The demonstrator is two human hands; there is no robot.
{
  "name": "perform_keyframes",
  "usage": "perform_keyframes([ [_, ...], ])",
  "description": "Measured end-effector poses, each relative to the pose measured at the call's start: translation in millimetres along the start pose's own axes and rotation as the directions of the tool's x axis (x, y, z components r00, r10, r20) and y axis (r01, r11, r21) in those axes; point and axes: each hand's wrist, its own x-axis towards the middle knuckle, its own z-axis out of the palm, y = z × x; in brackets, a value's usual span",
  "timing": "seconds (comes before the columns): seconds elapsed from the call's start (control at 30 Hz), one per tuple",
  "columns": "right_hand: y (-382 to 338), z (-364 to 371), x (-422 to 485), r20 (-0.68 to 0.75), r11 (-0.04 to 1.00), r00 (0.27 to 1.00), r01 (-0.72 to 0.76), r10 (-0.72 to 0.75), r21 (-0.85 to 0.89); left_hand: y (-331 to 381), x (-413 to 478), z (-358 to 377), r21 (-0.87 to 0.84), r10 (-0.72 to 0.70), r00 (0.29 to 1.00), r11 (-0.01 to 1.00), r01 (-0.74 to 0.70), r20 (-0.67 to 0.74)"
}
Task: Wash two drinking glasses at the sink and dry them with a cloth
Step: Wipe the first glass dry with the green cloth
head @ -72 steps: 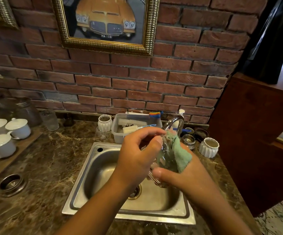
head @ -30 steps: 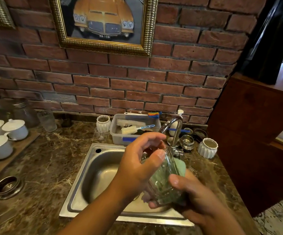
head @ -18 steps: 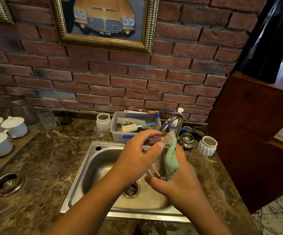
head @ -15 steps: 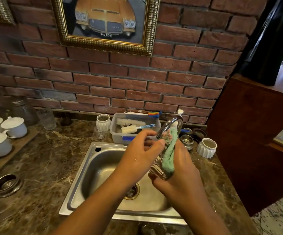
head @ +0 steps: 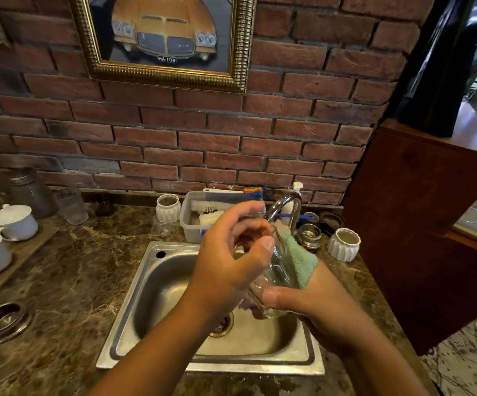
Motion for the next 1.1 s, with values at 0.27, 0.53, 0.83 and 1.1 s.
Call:
perform_keyframes([
  [0.27,27.1,-2.1,-7.2,0.290,0.841,0.957,-0.162,0.006,0.516,9.8,-4.6,-3.4,0.039,0.026,0.982,0.999,-0.034,0.188],
  [0.53,9.1,9.5,-6.2,-0.131,1.000,0.991,-0.018,0.018,0.000,-0.5,5.8,-3.9,0.066,-0.020,0.988,0.998,0.010,0.152],
  [0.83,-5.4,25.5,-8.9,-0.283,0.565,0.854,0.016,-0.437,-0.825,17.5,3.1,14.2,0.130,-0.005,0.992,0.991,0.021,-0.125],
  [1.1,-26.2,20.2,-14.2,-0.116,0.950,0.963,0.213,-0.243,-0.229,30.5,-9.9,2.6,0.002,0.150,0.985,0.989,-0.151,-0.087],
])
